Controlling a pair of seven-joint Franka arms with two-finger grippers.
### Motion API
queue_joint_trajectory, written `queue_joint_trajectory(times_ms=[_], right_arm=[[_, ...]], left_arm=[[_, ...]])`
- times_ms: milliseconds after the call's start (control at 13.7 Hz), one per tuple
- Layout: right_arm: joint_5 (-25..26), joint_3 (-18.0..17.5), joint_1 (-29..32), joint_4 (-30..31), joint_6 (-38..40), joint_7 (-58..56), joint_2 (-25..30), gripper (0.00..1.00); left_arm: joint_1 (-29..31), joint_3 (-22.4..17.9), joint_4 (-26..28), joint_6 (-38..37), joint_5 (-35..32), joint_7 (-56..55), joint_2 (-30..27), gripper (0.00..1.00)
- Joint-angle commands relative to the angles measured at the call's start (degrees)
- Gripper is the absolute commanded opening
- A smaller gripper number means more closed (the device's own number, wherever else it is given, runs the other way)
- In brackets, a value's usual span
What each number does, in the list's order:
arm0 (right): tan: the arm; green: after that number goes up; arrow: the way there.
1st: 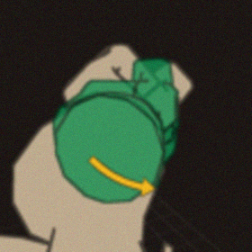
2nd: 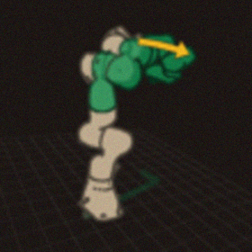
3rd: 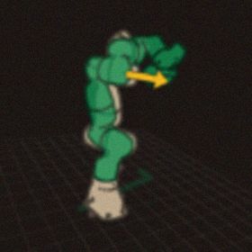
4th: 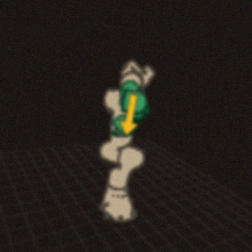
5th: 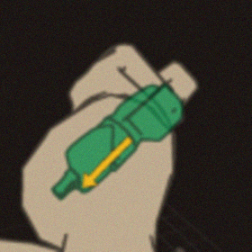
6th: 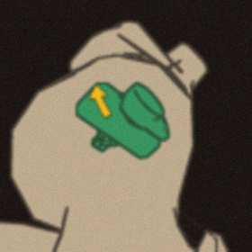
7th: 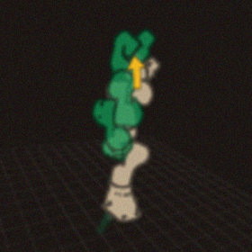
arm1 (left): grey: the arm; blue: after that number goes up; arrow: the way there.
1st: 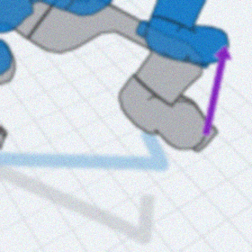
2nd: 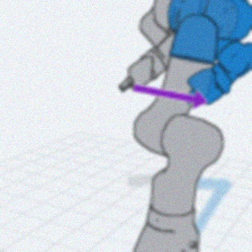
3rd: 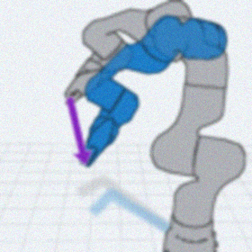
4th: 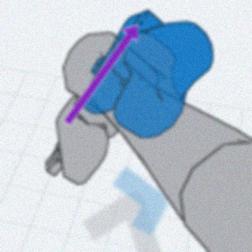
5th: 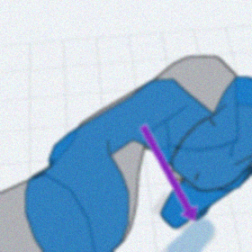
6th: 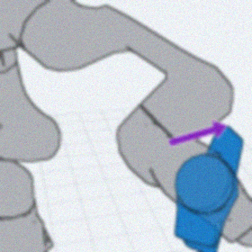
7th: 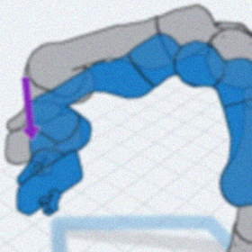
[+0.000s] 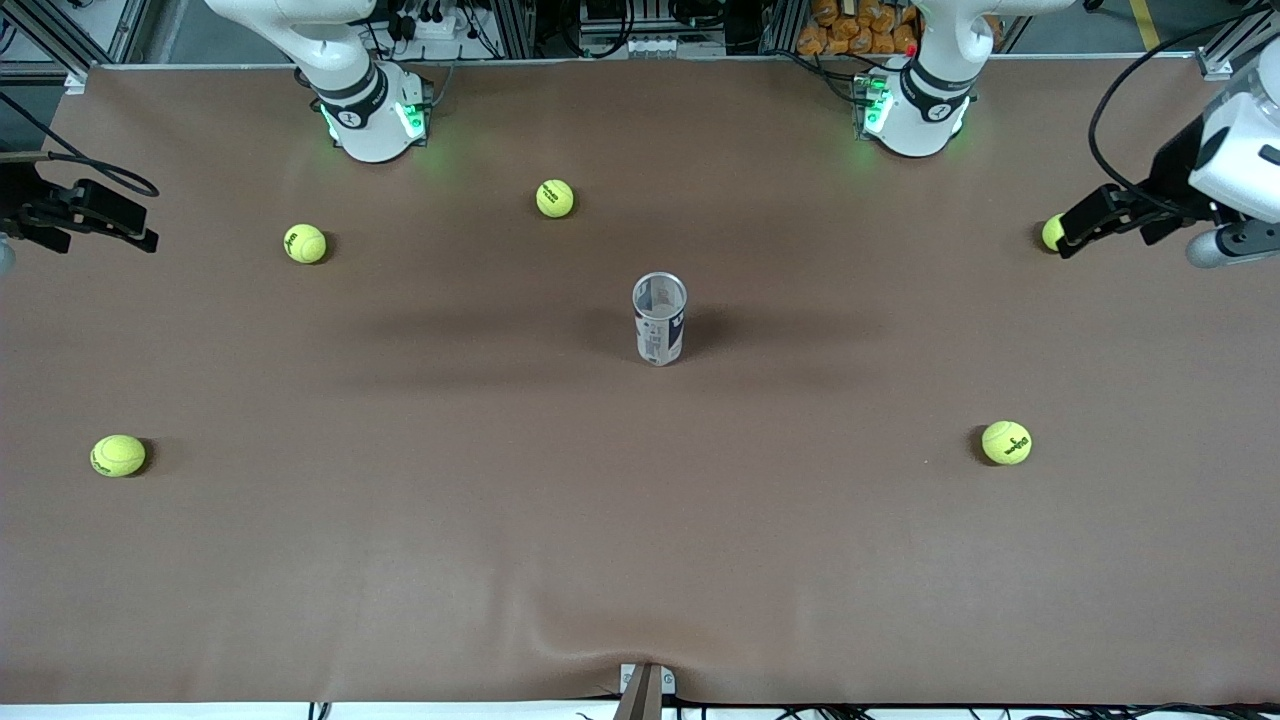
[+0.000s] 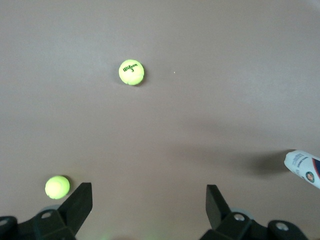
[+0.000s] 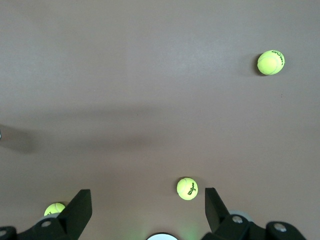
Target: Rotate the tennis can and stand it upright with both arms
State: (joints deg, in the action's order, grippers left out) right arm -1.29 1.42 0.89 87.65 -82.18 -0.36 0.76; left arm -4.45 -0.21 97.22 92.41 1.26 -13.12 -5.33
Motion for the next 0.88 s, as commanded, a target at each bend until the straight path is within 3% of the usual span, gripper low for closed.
queue_joint_trajectory(times_ms=[0, 804], right_arm=[[-0.12, -0.54, 0.34, 1.56, -0.17, 5.86, 2.4, 1.0], [-0.2, -0.54, 0.25, 1.64, 0.01, 6.69, 2.05, 1.0]], left_arm=[[-1.18, -2.68, -1.75, 1.89, -1.34, 2.14, 0.67, 1.0], [-1.18, -3.31, -2.91, -3.64, -1.43, 3.28, -0.29, 1.0]])
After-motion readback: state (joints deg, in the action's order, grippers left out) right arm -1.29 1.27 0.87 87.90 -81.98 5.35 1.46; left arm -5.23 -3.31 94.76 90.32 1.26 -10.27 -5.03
